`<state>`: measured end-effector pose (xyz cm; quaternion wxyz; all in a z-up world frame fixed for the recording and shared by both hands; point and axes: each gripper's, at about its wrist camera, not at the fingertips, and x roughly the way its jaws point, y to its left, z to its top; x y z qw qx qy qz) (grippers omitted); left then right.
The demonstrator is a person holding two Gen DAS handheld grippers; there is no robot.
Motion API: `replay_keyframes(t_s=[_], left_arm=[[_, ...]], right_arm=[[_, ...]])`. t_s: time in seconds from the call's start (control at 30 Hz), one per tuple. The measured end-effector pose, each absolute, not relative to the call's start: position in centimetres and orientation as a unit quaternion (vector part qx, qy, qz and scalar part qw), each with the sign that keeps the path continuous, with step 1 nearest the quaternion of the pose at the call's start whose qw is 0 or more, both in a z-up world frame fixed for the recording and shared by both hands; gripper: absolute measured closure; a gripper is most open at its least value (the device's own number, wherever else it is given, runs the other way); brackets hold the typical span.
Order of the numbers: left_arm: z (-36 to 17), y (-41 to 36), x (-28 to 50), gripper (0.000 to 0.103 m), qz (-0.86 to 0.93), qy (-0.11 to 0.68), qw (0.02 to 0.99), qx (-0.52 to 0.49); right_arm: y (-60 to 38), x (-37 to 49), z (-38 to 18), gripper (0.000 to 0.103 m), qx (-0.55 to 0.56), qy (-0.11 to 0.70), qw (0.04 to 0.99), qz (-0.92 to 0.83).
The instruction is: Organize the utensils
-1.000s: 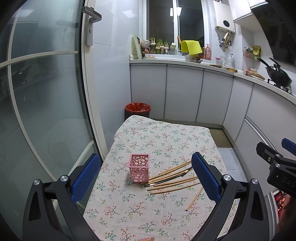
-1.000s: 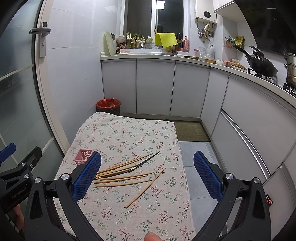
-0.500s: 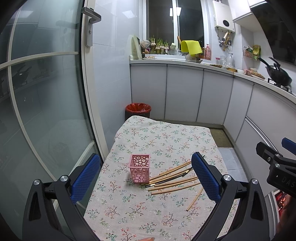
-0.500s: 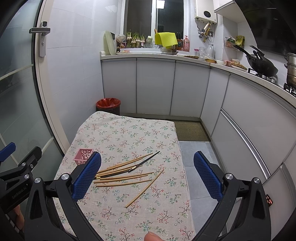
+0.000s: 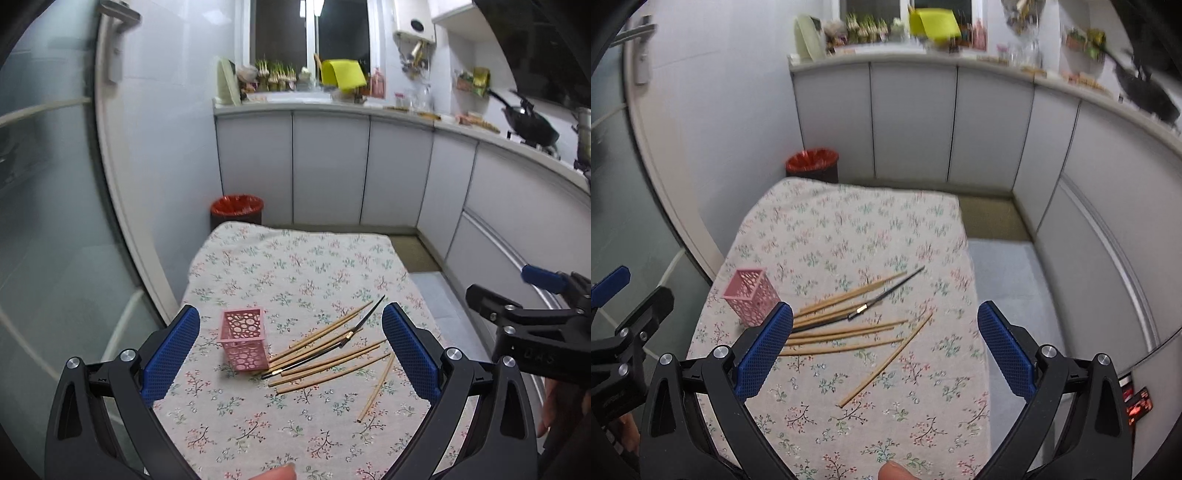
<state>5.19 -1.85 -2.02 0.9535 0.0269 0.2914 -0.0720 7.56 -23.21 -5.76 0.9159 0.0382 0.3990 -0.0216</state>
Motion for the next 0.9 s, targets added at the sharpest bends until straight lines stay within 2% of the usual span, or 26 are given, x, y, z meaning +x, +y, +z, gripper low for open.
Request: replay_keyframes(t_s=[0.07,0.27,0.33,0.47,0.57,0.73,0.83,0.87,0.9], left_arm=[[-3.2,-2.3,7.0,0.007,-0.078,0.317,0.945,0.034],[-7.6,-5.0,11.6,0.007,-0.116,0.374,0.917,0.071],[-9.6,-5.7,12.9,0.007,-0.133,0.394,0.907,0.069],[-13.9,-6.7,15.3,0.007,-0.165,0.449,0.875,0.069],[-16.4,-6.9,16.7,0.009,-0.180,0.486,0.854,0.053],[-18.6,-6.9,18.0,0.012,-0.187,0.508,0.839,0.045],[-19.1,-6.8,18.7,0.018,-0.183,0.515,0.836,0.037],[-19.5,-6.9,18.9,0.020,-0.185,0.518,0.834,0.035],[-19.7,-7.0,19.1,0.021,-0.188,0.519,0.833,0.035]], right_arm=[[-24.1,9.7,-7.3,0.007,0.063,0.407,0.911,-0.025],[-27.1,14.6,-15.2,0.008,0.089,0.501,0.859,-0.052],[-27.8,15.8,-17.9,0.019,0.105,0.544,0.832,-0.045],[-29.8,18.4,-22.0,0.021,0.149,0.585,0.796,-0.054],[-31.0,19.6,-24.7,0.032,0.164,0.608,0.774,-0.062],[-30.0,21.8,-27.5,0.047,0.193,0.615,0.763,-0.051],[-29.3,22.8,-28.6,0.058,0.205,0.615,0.760,-0.047],[-29.1,23.0,-28.6,0.058,0.200,0.605,0.769,-0.048],[-28.9,23.1,-28.5,0.065,0.186,0.602,0.775,-0.054]])
